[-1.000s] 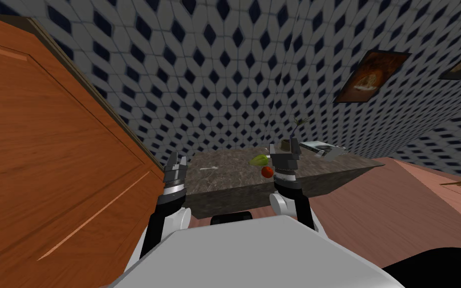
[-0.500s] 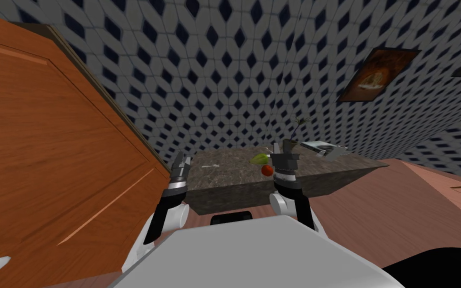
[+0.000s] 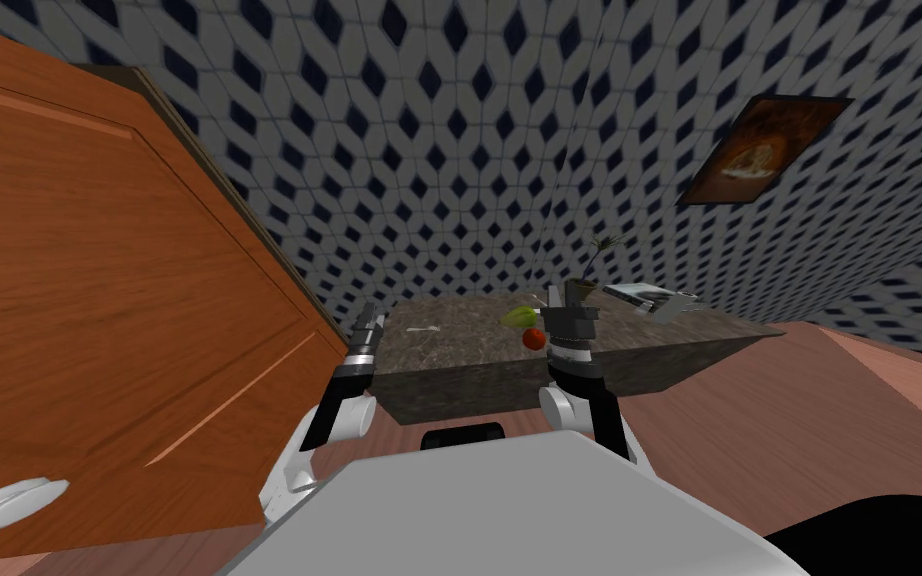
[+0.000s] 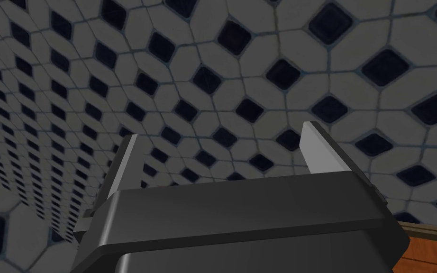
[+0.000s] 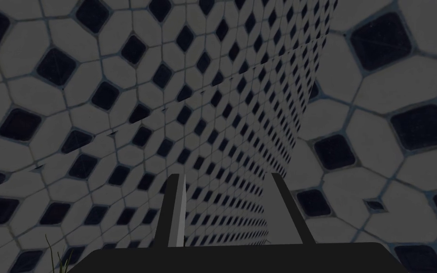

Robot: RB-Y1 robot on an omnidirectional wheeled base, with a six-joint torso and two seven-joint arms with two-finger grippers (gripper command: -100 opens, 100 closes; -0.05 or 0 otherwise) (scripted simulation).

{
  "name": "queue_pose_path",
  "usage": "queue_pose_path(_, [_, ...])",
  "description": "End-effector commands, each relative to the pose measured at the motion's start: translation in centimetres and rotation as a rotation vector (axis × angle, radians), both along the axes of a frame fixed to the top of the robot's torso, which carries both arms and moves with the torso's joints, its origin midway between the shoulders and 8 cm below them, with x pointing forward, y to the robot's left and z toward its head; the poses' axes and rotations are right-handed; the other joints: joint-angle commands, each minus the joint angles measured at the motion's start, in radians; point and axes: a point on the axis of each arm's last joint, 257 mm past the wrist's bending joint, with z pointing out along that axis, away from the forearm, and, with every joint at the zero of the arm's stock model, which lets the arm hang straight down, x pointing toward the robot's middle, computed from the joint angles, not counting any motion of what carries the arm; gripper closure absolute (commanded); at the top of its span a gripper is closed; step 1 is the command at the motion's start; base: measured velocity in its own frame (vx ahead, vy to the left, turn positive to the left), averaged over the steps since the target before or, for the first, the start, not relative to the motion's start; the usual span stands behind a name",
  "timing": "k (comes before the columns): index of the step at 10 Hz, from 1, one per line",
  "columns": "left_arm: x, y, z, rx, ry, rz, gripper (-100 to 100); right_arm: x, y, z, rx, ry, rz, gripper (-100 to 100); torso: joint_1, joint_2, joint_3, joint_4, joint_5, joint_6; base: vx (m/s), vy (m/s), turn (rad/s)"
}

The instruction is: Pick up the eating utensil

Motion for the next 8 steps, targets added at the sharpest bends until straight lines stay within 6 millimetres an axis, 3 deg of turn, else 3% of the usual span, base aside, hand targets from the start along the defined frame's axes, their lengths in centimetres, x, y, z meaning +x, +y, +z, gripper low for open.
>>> queue_pose_path(1, [1.7, 1.0, -0.9, 0.003, 0.036, 0.006, -100, 0.0, 0.0, 0.0, 0.0, 0.0, 0.0, 0, 0.0, 0.0, 0.0, 0.0, 0.0, 0.0, -0.021, -0.004, 0.04])
queue_pose_path(2, [1.8, 1.1, -1.4, 0.003, 0.046, 0.008, -100, 0.0, 0.0, 0.0, 0.0, 0.0, 0.0, 0, 0.0, 0.0, 0.0, 0.0, 0.0, 0.0, -0.02, -0.003, 0.021])
queue_pose_path(7, [6.3, 4.5, -3.3, -0.003, 0.146, 0.046, -100, 0.0, 0.0, 0.0, 0.0, 0.0, 0.0, 0, 0.0, 0.0, 0.0, 0.0, 0.0, 0.0, -0.023, -0.009, 0.033])
queue_pose_path(8, [6.6, 4.8, -4.6, -0.007, 0.171, 0.052, -100, 0.0, 0.0, 0.0, 0.0, 0.0, 0.0, 0, 0.0, 0.0, 0.0, 0.0, 0.0, 0.0, -0.015, -0.009, 0.019])
